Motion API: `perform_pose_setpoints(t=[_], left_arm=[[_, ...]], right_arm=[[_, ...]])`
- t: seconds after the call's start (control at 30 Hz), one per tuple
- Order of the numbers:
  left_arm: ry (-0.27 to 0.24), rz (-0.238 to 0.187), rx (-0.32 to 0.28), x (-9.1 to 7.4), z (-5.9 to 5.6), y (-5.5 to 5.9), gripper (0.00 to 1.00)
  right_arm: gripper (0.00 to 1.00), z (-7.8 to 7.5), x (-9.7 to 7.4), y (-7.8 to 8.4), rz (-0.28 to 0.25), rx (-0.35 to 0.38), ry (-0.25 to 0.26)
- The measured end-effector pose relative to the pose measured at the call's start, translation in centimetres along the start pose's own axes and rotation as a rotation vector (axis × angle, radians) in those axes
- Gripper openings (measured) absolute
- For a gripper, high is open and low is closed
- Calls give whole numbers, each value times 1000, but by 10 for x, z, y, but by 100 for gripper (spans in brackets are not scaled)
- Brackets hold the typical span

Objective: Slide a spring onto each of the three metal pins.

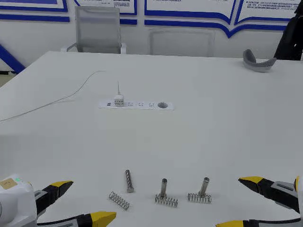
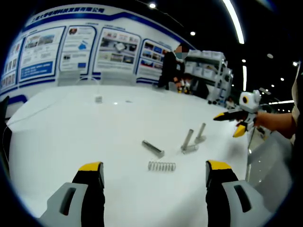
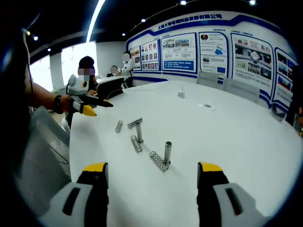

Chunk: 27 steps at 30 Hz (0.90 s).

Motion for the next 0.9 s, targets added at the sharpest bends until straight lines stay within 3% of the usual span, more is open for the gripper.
perform_pose_setpoints(t=[0.4,0.9], left_arm=[[0,1,6,3,1,-5,88],[16,23,39,27,0,-23,82]], right_arm=[[78,1,1,1,2,1,-4],[78,2,2,2,0,7,-5]])
Point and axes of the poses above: the centre of the closed fingertips' face, and the gripper's own axes: x roughly forward along the fingers, z roughly to its left, y roughly out of its underside, the point moved 7 cm from there along -x, roughly backward along the fingers, and after that the axes turned 7 degrees about -x, right-handed, at the moved point
